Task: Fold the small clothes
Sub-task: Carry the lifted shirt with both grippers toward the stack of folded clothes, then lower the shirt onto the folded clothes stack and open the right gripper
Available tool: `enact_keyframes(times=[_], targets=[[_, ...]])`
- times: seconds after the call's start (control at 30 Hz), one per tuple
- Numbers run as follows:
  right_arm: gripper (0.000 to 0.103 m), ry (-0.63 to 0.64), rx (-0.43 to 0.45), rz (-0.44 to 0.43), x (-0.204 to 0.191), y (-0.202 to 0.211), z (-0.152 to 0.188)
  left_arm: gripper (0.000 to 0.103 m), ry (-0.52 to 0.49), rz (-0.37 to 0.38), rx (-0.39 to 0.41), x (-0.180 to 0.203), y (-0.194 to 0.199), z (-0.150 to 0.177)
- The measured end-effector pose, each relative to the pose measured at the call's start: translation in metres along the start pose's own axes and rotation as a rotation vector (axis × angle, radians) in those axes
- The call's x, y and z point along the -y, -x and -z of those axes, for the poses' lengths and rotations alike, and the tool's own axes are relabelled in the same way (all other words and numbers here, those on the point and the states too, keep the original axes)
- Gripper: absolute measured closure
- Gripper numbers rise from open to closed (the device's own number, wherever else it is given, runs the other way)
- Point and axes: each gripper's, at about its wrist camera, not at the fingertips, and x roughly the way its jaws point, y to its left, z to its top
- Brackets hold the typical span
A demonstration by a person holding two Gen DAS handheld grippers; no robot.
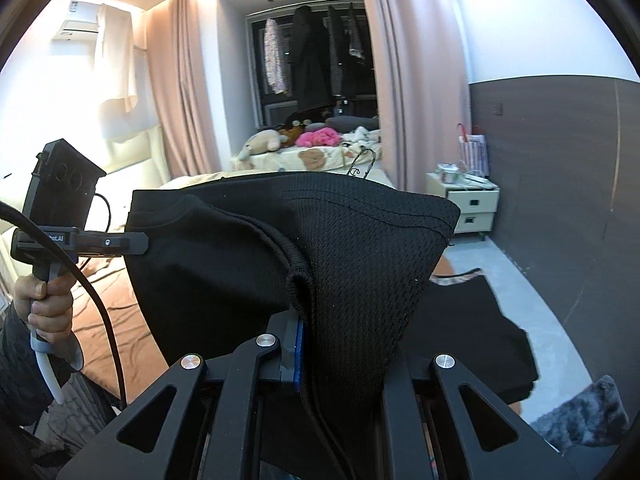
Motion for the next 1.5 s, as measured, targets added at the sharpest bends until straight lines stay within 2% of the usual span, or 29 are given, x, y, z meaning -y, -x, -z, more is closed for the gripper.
enact_keyframes(times=[0.4, 0.6, 0.8, 1.07, 1.27, 1.5], targets=[[0.095, -0.066, 0.017, 0.122, -0.009, 0.042, 0.007, 0.099, -0.096, 0.118, -0.124, 0.042, -0.073, -0.025], [0.096, -0.056, 0.032, 0.208, -0.024, 0.066, -0.006, 0.099, -0.125, 0.180, -0.157, 0.055, -0.103, -0.044], [0.096, -0.058, 0.053, 0.241, -0.034, 0.069, -0.019, 0.099, -0.138, 0.194, -0.168, 0.059, -0.124, -0.057], [0.096, -0.048, 0.023, 0.200, -0.050, 0.016, -0.032, 0.099, -0.104, 0.162, -0.164, 0.033, -0.142, -0.074], [0.096, -0.064, -0.040, 0.143, -0.057, -0.059, -0.036, 0.099, -0.022, 0.109, -0.165, -0.020, -0.164, -0.087], [0.096, -0.062, -0.128, 0.115, -0.076, -0.141, -0.042, 0.099, 0.055, 0.023, -0.165, -0.085, -0.198, -0.093]])
